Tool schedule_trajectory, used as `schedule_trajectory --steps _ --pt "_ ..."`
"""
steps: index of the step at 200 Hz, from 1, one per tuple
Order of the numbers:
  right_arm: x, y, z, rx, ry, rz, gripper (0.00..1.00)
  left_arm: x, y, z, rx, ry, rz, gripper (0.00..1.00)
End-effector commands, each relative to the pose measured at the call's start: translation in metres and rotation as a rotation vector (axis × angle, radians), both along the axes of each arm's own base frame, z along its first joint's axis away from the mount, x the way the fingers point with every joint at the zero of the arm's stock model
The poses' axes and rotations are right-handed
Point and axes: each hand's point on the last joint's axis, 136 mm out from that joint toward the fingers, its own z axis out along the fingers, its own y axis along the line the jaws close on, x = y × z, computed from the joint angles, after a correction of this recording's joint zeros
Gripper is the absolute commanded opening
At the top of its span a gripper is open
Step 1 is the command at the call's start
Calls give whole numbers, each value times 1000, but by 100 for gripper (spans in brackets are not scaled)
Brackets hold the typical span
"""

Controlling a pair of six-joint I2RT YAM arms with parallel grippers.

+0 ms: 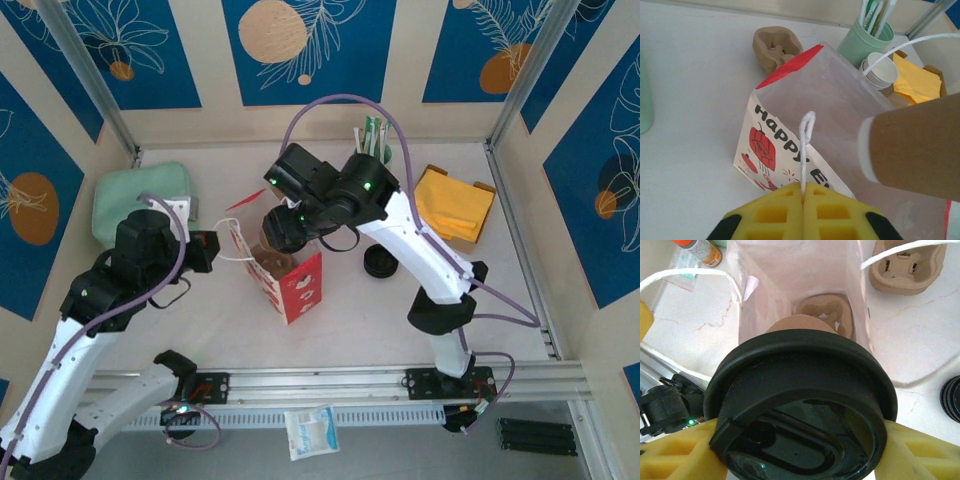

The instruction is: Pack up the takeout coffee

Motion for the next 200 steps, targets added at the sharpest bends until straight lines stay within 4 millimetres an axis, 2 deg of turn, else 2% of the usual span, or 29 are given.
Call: schedule_trajectory --steps 1,47,114,200 --pt "-5 -5 -17 -83 36 11 62 -1 -6 5 -43 -14 -25 1" --pt "-1 6 -37 -115 76 15 61 -3 -10 3 -62 -10 -46 0" --pt "3 11 -70 -215 128 11 61 -4 -13 1 -78 -12 -59 0" --pt "0 0 -97 -319 198 16 62 -4 -13 4 -76 -18 -63 0"
